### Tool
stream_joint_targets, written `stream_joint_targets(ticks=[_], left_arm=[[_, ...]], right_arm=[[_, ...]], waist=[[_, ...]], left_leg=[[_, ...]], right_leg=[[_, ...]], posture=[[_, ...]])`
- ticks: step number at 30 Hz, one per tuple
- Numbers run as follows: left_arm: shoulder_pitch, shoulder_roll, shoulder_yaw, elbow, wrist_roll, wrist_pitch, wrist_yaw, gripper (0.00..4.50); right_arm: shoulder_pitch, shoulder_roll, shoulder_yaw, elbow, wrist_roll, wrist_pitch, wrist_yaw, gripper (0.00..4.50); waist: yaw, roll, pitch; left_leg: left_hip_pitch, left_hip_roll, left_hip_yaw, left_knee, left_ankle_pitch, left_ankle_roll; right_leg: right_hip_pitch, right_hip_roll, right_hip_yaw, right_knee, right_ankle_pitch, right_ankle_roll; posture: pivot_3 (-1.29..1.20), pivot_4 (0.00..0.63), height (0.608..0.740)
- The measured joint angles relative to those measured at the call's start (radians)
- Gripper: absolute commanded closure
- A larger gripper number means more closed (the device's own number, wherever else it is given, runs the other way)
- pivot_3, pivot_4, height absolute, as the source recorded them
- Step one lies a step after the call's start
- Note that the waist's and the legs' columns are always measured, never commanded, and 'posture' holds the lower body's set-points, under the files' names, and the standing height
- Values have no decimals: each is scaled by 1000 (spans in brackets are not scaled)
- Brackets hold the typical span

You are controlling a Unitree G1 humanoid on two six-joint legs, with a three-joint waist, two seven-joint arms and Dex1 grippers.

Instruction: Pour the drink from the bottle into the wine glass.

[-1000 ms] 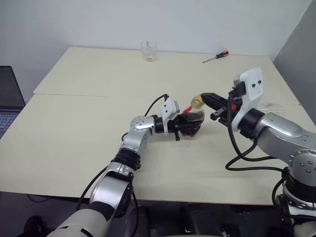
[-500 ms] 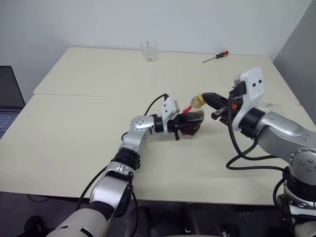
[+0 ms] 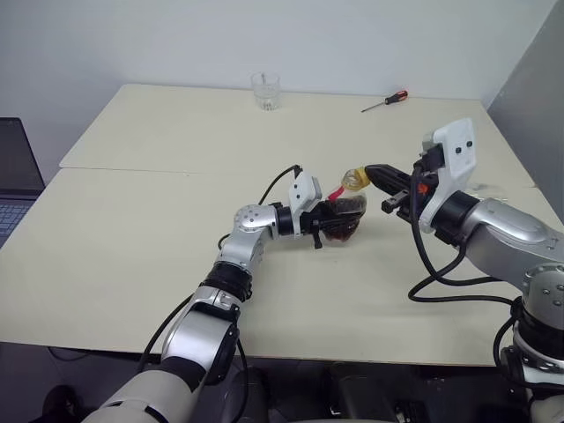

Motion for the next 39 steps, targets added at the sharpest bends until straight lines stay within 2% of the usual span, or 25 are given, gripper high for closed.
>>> stream_joint_targets(ticks=[7,13,16,31,39], left_arm=[[-13,0,4,10,3,-9,8,3738],[-16,3,7,23,4,-21,17,3739],[-17,6,14,36,6,-22,18,3739],[-33,26,33,45,18,-36,19,3739],[-40,100,92,55,15,4,70,3739]], right_arm=[[21,-12,0,9,-54,-19,2,4500],[22,-53,-24,143,-259,-18,-91,4500],[22,-52,-46,168,-314,-17,-105,4500],[22,-7,-40,153,-374,22,-38,4500],[82,-28,-72,158,-435,53,-21,4500]], waist=[[1,0,0],[1,0,0],[0,0,0],[1,0,0],[1,0,0]], left_leg=[[0,0,0,0,0,0],[0,0,1,0,0,0],[0,0,1,-1,0,0],[0,0,1,-1,0,0],[0,0,1,-1,0,0]], right_leg=[[0,0,0,0,0,0],[0,0,0,0,0,0],[-1,0,0,0,0,0],[-1,0,0,0,0,0],[-1,0,0,0,0,0]], posture=[[0,150,740],[0,150,740],[0,150,740],[0,150,740],[0,150,740]])
